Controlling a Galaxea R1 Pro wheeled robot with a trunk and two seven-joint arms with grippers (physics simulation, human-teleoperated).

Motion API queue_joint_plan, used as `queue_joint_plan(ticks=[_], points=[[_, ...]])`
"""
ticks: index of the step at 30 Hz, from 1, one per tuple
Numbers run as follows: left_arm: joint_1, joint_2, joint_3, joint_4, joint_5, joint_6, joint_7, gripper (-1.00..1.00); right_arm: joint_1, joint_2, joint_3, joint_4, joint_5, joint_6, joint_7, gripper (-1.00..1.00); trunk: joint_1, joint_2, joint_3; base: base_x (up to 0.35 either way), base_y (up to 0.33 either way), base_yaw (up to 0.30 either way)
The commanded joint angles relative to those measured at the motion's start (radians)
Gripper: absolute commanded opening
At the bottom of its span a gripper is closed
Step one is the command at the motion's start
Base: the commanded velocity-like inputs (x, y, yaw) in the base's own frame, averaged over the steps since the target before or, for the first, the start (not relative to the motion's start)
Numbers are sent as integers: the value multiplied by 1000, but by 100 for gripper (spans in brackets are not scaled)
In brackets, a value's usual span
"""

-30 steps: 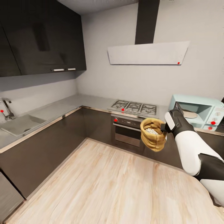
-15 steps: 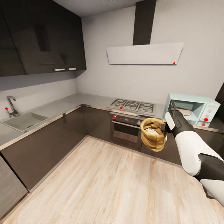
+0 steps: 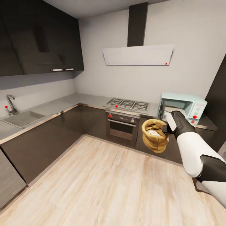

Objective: In the kitchen, take the popcorn bag from the countertop, put it into the microwave, and heat it until the popcorn is cooked so the cooked popcorn ends up inside the bag.

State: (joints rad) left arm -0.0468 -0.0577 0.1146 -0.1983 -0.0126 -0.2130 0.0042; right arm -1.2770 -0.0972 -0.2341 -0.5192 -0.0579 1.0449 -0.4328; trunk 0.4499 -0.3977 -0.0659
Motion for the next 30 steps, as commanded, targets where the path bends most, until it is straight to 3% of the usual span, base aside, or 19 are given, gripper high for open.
queue_joint_plan(ticks=[1,13,20,30], points=[[-1,-1,5,0,-1,-3,0,100,-1,0,-2,-1,-7,2,-4,-100,0,-2,-2,-256,-254,-161],[-4,-1,16,0,12,-3,5,100,4,-1,-2,-1,-3,2,-4,-100,0,-2,-2,-219,-264,-232],[-5,-1,22,0,14,-2,6,100,8,1,-1,-1,-2,2,-6,-100,0,-2,-2,253,-219,-6],[-6,-1,20,0,12,-2,7,100,21,1,-1,1,-5,-19,-6,-100,0,-2,-2,338,-69,0]])
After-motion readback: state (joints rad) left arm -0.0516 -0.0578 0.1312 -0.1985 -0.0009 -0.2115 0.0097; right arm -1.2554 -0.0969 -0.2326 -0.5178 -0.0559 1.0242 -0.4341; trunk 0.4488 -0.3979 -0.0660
